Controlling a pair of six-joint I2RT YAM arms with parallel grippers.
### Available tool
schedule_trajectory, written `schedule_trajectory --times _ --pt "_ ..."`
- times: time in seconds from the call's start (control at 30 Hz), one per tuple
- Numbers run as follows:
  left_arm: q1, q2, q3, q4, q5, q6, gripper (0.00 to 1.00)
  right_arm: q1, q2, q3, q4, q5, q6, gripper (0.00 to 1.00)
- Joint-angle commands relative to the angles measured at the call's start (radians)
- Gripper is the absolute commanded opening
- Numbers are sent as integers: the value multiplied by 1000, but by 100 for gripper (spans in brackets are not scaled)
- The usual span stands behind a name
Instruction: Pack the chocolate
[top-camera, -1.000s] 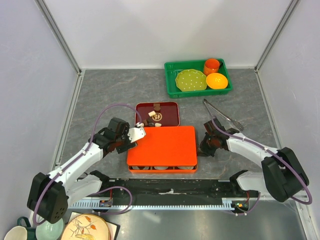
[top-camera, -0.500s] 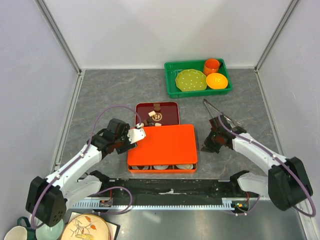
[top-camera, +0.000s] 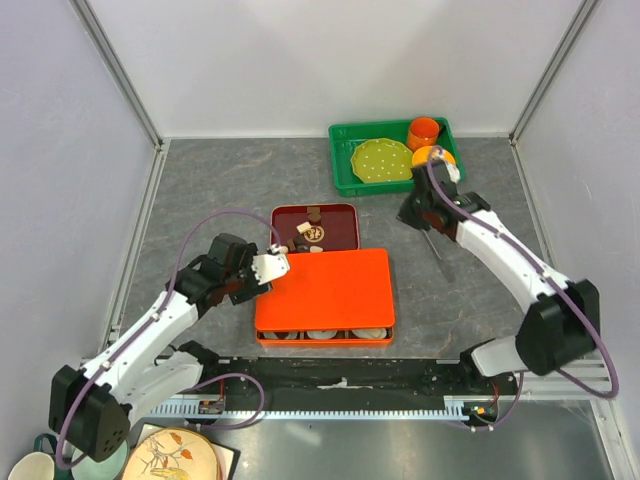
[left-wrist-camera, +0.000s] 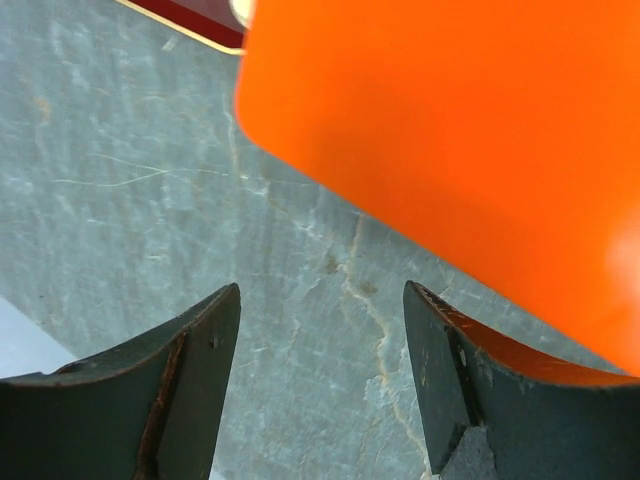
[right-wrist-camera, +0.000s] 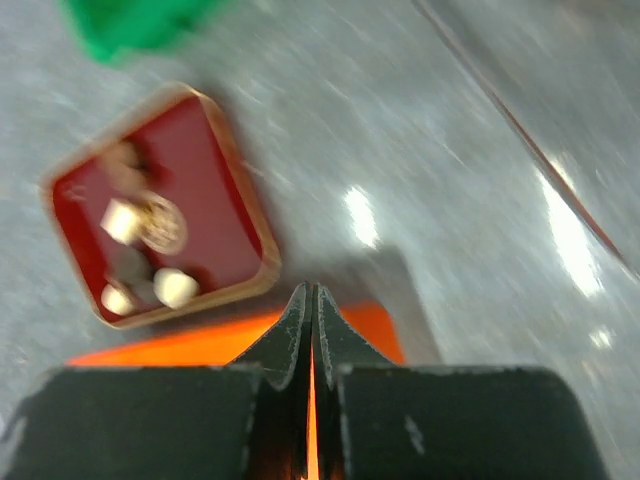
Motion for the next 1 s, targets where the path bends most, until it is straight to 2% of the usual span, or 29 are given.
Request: schedule_trajectory --times 0.0,0.13,0.33,0.5,0.97 --pt "-9 -59 129 -103 19 -52 74 101 144 193 102 91 -110 0" --pt "-3 -132 194 -184 67 -94 77 176 348 340 102 75 -146 0" --pt "12 -192 209 -235 81 -114 80 283 514 432 81 55 -182 0" --pt "12 -182 217 -235 110 -123 81 313 560 425 72 55 -175 0" --pt "12 -176 225 -204 105 -118 81 360 549 328 90 13 -141 0"
